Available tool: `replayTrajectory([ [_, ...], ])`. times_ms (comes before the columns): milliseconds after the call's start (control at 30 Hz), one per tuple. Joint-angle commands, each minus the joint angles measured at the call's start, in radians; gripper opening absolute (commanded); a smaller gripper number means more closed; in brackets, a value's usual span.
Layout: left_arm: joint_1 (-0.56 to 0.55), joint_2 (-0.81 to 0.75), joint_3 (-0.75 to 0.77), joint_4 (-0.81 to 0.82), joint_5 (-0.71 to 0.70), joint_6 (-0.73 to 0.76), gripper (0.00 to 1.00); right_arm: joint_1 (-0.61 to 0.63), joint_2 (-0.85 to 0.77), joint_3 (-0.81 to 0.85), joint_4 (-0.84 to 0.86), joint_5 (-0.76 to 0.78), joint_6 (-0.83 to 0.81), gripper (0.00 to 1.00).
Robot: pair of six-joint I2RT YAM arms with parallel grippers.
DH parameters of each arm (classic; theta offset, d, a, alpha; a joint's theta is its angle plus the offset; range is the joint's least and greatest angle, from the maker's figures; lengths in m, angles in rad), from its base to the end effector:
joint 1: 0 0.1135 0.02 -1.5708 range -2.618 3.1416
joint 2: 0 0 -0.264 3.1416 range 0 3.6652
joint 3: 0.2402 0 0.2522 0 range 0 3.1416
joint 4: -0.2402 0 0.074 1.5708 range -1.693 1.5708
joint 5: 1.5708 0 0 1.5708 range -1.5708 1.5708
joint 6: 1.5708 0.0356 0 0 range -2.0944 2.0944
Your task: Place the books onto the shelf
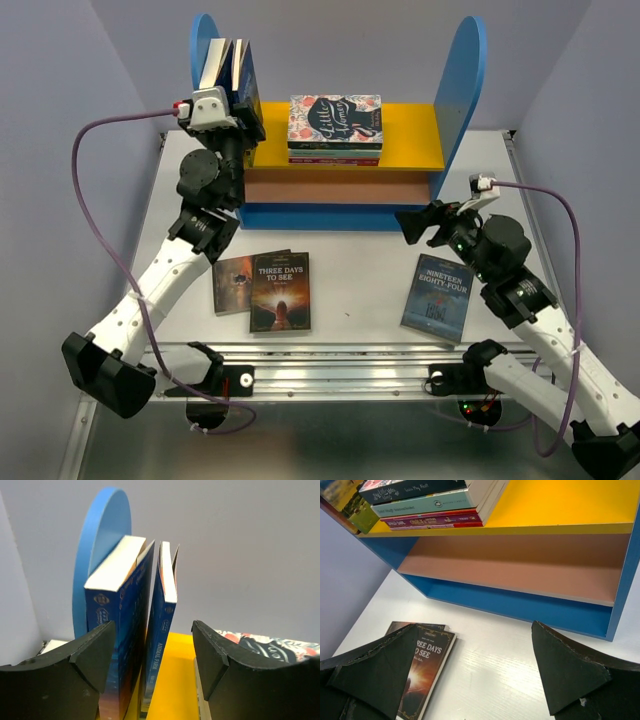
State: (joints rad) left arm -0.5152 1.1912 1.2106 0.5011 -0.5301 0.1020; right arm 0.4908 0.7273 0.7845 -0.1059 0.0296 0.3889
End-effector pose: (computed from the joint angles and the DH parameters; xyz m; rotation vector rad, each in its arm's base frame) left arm 0.2323 -0.1109 0.4755 -0.1456 1.1183 -0.0903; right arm 0.1534 0.0808 0.3576 -0.0611 1.6581 0.6506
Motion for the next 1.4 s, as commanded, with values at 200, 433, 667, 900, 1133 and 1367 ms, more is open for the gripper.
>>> replayTrajectory([
  [200, 0.004, -0.148, 0.136, 0.033, 0.211, -0.132, 0.9, -0.003, 0.018, 0.053, 0.009, -0.069, -0.004, 1.0],
  [433, -0.017, -0.085, 0.326, -0.074, 0.479, -0.219, 0.98, -0.003, 0.017, 0.045, 0.002, -0.06, -0.015, 1.0],
  [667, -0.146, 0.198, 0.576, -0.272, 0.372, -0.107, 0.99, -0.003, 0.001, 0.044, -0.011, -0.043, -0.021, 1.0],
  [900, -0.174, 0.437, 0.815, -0.441, 0.178, -0.094, 0.99, -0.003, -0.008, 0.045, -0.026, -0.034, -0.033, 1.0],
  [1133, -0.161, 0.524, 0.897, -0.495, -0.066, -0.094, 0.99, -0.003, -0.025, 0.044, -0.049, 0.027, -0.05, 1.0],
  [1367, -0.109, 0.502, 0.842, -0.527, -0.149, -0.17, 0.99, -0.003, -0.016, 0.042, -0.048, 0.032, -0.056, 1.0],
])
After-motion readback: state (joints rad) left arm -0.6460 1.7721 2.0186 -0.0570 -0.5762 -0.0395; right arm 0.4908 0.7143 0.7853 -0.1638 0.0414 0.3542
